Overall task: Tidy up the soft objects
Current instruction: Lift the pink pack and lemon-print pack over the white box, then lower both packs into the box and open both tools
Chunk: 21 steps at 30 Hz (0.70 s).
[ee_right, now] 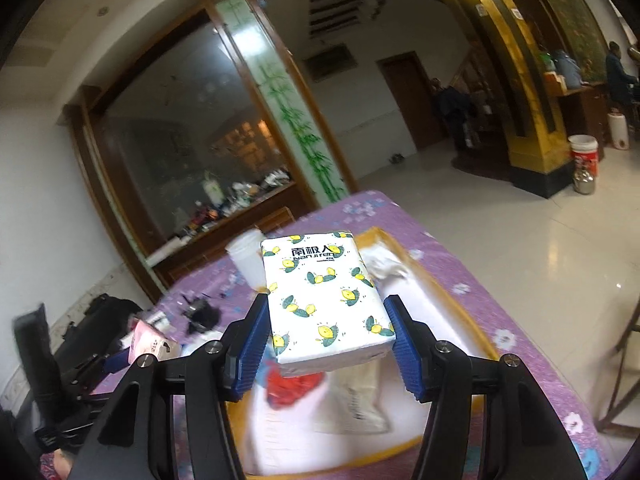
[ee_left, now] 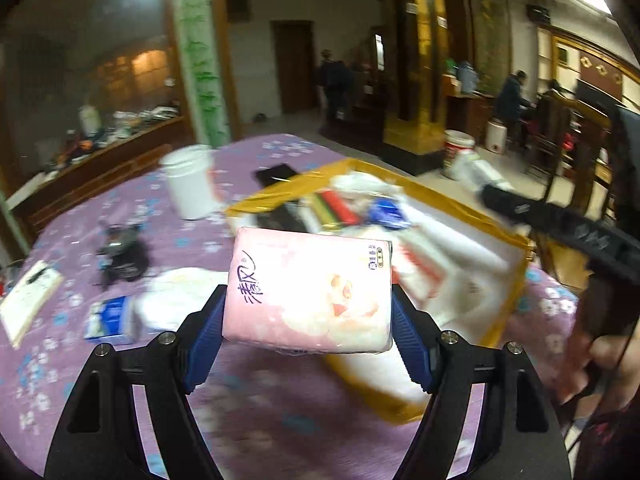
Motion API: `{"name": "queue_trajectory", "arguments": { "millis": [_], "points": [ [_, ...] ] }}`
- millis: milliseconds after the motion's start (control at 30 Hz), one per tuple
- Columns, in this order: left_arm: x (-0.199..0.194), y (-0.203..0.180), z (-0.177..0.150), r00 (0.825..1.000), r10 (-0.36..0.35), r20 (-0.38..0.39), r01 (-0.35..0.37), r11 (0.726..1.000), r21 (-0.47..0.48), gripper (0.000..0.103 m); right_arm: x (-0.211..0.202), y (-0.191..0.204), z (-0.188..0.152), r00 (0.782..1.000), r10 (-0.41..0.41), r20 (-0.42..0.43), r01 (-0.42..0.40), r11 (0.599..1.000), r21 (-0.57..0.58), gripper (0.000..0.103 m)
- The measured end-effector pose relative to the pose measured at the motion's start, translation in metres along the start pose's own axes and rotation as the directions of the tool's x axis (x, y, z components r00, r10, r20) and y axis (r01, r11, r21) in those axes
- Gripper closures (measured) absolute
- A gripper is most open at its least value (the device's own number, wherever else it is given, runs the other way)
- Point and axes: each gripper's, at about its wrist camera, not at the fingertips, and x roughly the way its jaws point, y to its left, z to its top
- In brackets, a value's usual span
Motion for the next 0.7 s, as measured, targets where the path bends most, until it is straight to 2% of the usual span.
{"name": "queue_trajectory", "arguments": {
  "millis": [267,433,533,700],
  "points": [
    [0.032,-0.041,-0.002,0.995,-0.052,-0.090,0.058,0.996,0.063,0.027,0.032,-0.019,-0.010,0.988,-0.104,-0.117,0.105,0.994,0.002,0.044],
    [0.040,-0.047,-0.004,0.991,-0.053,-0.125,0.061,0.996,0.067,0.027,0.042,-0.024,-0.011,0.981,-0.119,-0.156,0.122,0.992,0.010,0.043],
    [0.043,-0.047,-0.005,0.984,-0.080,-0.159,0.091,0.994,0.057,0.027,0.048,-0.021,-0.012,0.975,-0.128,-0.182,0.130,0.992,-0.002,0.042],
    [0.034,-0.050,-0.006,0.982,-0.100,-0.161,0.111,0.992,0.061,0.027,0.049,-0.021,-0.013,0.974,-0.132,-0.186,0.135,0.991,0.005,0.038]
  ]
}}
